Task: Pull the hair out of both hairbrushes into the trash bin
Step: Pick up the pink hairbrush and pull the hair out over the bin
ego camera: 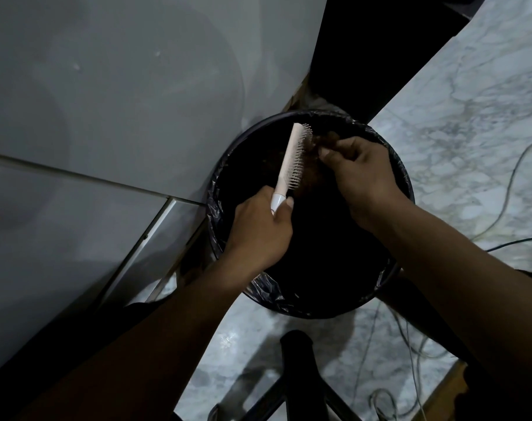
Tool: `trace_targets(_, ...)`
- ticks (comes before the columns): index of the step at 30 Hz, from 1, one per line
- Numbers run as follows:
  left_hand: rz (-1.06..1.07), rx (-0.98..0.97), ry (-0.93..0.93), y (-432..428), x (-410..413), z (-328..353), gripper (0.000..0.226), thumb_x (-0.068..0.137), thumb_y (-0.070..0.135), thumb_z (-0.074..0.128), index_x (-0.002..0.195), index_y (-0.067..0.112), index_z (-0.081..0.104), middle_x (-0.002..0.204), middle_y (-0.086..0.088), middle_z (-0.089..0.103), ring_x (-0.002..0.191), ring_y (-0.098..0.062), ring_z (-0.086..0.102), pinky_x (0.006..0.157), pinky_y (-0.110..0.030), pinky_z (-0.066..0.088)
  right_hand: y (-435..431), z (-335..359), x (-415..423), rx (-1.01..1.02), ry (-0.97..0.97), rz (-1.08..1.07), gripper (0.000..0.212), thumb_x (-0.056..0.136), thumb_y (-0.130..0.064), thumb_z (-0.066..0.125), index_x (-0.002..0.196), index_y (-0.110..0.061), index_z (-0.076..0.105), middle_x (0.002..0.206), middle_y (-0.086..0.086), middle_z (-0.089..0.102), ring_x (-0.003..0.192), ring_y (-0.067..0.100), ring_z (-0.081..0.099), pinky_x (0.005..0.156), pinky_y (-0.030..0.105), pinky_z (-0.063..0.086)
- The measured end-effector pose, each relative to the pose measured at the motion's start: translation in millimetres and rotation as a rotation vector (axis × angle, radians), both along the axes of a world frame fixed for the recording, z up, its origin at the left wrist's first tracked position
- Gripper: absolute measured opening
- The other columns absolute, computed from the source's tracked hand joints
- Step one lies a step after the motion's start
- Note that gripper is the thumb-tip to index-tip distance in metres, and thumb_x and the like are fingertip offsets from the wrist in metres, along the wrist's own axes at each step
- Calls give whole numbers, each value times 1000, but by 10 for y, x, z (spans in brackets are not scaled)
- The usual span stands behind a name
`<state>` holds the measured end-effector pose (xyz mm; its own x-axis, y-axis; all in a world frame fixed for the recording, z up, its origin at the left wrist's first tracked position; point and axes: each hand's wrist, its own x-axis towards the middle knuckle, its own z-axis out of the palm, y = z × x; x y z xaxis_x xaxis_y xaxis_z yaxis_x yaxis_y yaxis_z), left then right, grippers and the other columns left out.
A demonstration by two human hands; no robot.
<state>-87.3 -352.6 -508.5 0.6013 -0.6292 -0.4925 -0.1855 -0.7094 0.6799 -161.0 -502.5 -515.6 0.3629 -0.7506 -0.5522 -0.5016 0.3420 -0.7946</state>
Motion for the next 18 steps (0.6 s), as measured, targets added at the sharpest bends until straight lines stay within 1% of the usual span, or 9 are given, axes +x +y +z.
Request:
trace_targets(2,11,10,14,-9,7,8,26,103,32,56,84,15,54,67,6,53,56,-5,52,48,-8,38,-15,49,27,137,-22,-108,17,94,-8,59,107,-6,69,101,16,75,96,32,74,88,50,61)
trace_targets(4,15,8,34,-10,6,-4,29,103,35,56,80,17,54,65,5,55,56,-9,56,47,-12,37,-35,58,26,199,-49,-155,22,93,-5,50,109,-9,65,97,10,70,89,29,69,82,43,62)
trace_targets(6,27,1,59,-11,6,-29,30,103,36,56,80,17,55,65,2,58,57,-17,62,52,-24,44,-13,105,12,160,-79,-38,33,93,0,47,116,-22,57,100,1,65,84,18,63,67,29,57)
trace_targets(7,34,-2,56,-10,6,-37,30,102,37,56,79,16,55,65,1,58,58,-20,64,54,-28,45,21,130,3,96,-85,86,44,93,2,48,124,-28,55,108,-1,64,88,14,64,67,24,55)
trace_targets(9,41,-7,25,-7,8,-46,30,101,35,56,79,15,56,64,0,59,58,-23,65,55,-32,48,73,102,-8,-69,-62,342,59,89,1,52,140,-30,53,132,2,57,113,11,62,88,25,55)
trace_targets(11,49,-11,28,-5,9,-52,28,101,33,55,81,13,57,65,-2,60,58,-24,66,56,-37,52,105,71,-9,-154,-43,454,62,86,-4,60,144,-26,55,142,1,53,127,10,56,108,31,48)
trace_targets(13,43,-8,34,0,5,-51,28,101,32,56,80,14,56,65,-1,59,57,-22,64,54,-35,51,93,40,-14,-193,-21,455,55,83,-13,72,136,-24,62,137,0,61,124,10,60,110,34,48)
trace_targets(15,15,-8,10,6,-6,-44,30,101,34,57,77,16,53,63,3,56,56,-17,60,52,-27,44,53,14,-26,-244,-1,402,41,79,-18,82,119,-19,73,121,0,72,111,10,68,103,36,54)
trace_targets(18,-25,-21,-34,2,-10,-21,35,102,34,57,71,23,46,61,6,52,53,-7,53,48,-14,37,-42,-34,-43,-197,18,225,12,79,-15,83,90,-13,78,97,2,79,93,14,75,88,42,61)
